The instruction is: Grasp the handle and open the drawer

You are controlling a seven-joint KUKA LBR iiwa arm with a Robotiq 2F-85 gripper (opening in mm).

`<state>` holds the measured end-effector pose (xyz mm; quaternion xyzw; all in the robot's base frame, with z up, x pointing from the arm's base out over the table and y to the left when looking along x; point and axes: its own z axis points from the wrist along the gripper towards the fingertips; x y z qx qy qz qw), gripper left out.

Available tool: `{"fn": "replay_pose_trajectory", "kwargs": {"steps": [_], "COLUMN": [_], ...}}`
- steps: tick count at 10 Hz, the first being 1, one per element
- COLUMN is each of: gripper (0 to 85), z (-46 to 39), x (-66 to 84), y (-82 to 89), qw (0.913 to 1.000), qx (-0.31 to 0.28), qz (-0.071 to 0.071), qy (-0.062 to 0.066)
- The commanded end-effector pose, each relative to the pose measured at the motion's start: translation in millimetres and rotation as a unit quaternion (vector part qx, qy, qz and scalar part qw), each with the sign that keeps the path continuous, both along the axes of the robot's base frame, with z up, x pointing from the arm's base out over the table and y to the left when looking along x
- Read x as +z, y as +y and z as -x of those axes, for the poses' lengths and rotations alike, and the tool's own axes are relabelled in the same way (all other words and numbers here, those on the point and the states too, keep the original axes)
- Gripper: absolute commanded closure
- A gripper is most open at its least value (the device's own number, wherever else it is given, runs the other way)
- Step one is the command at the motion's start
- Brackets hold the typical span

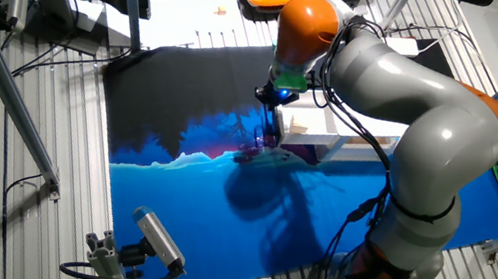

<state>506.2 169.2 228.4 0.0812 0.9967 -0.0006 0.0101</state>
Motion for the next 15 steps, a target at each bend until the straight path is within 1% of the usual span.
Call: {"fn": "replay_pose_trajectory", "kwargs": {"steps": [1, 6, 7, 9, 15], "gripper": [85.0, 85.0, 85.0, 85.0, 85.0], "z": [0.0, -0.2, 0.1, 0.1, 0.3], "x": [0.4, 2.2, 2.8, 3.1, 6.4], "y": [0.2, 0.2, 0.4, 0.7, 4.6], "qw": [1.0000, 1.0000, 1.0000, 1.0000, 0.9999], "qx": [-0.001, 0.000, 0.000, 0.000, 0.000], "qz": [0.000, 0.005, 0.008, 0.008, 0.015], "qy": [0.000, 0.001, 0.001, 0.000, 0.002]}}
